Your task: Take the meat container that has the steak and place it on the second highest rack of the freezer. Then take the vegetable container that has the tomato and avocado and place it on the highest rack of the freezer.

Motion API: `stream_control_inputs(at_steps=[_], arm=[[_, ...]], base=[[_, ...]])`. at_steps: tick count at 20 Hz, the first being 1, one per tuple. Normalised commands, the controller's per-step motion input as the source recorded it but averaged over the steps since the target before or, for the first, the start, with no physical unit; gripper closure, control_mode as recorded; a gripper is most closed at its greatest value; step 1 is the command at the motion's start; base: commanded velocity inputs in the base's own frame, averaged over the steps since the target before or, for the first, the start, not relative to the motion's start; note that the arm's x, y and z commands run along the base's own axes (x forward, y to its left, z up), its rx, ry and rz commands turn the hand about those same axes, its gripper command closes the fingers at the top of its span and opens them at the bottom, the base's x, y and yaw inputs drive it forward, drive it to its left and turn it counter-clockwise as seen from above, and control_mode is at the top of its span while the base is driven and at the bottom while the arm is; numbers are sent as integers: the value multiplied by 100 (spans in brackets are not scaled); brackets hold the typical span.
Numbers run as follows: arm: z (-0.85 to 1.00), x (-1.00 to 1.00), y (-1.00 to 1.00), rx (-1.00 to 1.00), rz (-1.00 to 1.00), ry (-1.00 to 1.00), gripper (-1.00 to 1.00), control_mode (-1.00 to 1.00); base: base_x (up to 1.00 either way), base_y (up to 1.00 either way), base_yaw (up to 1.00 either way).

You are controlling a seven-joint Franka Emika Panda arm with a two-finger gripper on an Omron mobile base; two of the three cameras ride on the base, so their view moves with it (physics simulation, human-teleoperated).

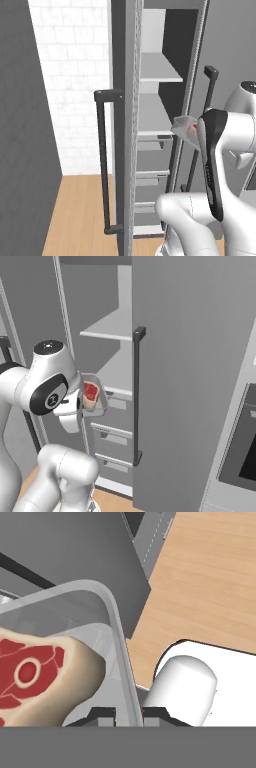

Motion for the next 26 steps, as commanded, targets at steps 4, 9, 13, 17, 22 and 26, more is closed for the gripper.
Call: stream_control_inputs(at_steps=[4, 9, 13, 17, 22, 26], arm=[[0, 0, 0, 0, 0, 0, 100, 100], [0, 0, 0, 0, 0, 0, 100, 100], [0, 0, 0, 0, 0, 0, 100, 100], [0, 0, 0, 0, 0, 0, 100, 100], [0, 0, 0, 0, 0, 0, 100, 100], [0, 0, 0, 0, 0, 0, 100, 100]], base=[[23, -23, 3], [60, -12, 1], [-42, -6, 0], [3, -33, 0], [67, -14, 0], [73, -7, 0]])
